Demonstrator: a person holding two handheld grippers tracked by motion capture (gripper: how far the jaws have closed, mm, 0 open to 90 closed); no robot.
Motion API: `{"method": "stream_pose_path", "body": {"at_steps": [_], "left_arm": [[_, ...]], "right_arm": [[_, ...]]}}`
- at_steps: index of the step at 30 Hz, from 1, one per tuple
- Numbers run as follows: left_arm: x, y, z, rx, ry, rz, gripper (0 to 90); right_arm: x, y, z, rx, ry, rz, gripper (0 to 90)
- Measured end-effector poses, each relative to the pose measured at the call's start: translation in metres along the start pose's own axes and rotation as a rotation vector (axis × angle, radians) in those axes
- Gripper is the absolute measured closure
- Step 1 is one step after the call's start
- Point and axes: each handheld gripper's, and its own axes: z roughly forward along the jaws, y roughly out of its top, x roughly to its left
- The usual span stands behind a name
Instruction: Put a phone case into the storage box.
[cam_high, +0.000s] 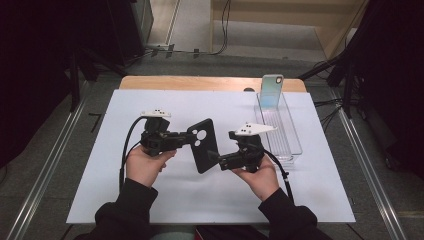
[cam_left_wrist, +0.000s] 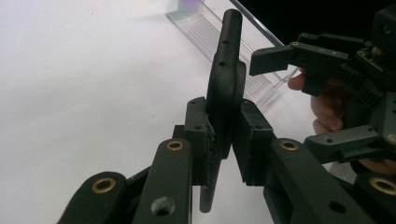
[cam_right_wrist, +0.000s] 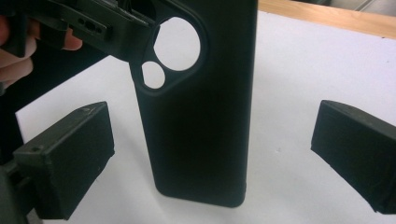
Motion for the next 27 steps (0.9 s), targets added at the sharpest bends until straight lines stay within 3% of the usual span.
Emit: {"method": "stream_pose_path", "body": {"at_steps": [6, 17, 25, 27], "left_arm": [[-0.006, 0.000, 0.005, 0.022, -0.012, -0.008, 77.0], [-0.017, -0.001, 0.014, 0.049, -0.033, -0.014, 77.0], [-0.027, -0.003, 0.020, 0.055, -0.032, -0.002, 77.0], [-0.029, -0.003, 0.021, 0.054, -0.032, 0.001, 76.9]], "right_arm": [[0.009, -0.003, 0.008, 0.030, -0.054, -0.007, 0.0], [0.015, -0.006, 0.015, 0.040, -0.057, -0.007, 0.0], [0.017, -0.006, 0.019, 0.051, -0.087, 0.001, 0.0], [0.017, -0.007, 0.019, 0.043, -0.095, 0.004, 5.9]]}}
